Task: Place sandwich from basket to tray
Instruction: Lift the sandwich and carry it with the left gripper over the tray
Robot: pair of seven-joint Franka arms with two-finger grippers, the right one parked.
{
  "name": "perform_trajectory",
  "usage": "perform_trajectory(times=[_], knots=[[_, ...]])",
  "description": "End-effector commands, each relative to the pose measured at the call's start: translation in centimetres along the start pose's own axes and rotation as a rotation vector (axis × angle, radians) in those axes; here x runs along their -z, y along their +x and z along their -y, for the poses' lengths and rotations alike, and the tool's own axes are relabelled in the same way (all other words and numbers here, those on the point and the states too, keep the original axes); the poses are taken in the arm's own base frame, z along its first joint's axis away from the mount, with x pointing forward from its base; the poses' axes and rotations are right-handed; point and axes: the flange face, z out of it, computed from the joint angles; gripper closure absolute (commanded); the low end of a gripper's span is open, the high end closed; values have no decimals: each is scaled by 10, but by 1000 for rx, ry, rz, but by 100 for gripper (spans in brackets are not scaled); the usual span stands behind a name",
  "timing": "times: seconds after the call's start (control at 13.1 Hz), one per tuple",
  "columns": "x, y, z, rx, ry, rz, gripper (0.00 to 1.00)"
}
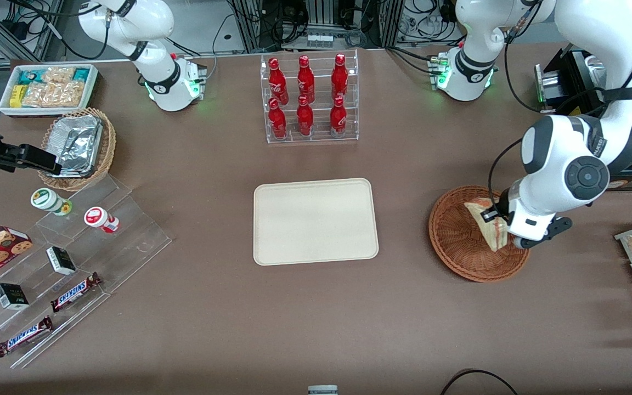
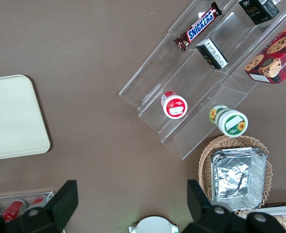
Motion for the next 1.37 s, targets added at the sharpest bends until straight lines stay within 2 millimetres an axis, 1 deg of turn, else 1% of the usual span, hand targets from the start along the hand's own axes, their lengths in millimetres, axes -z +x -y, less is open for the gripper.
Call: perform_trajectory(times=[0.0, 0.08, 0.23, 0.3, 0.46, 0.53, 0.69, 0.91, 0.99, 1.22, 1.3], knots=[[8, -18, -46, -127, -12, 9, 100], [5, -28, -68, -159, -18, 13, 100], [2, -55, -123, -215, -22, 8, 100], [1, -63, -143, -218, -25, 6, 100], [-4, -87, -191, -250, -32, 2, 100], [-8, -97, -213, -254, -36, 1, 100], [-19, -124, -258, -255, -40, 2, 100], [-40, -154, -311, -231, -17, -35, 100], [-50, -165, -327, -223, -11, -42, 100], [-68, -189, -362, -230, -14, -57, 100], [-76, -194, -371, -228, -6, -72, 100]])
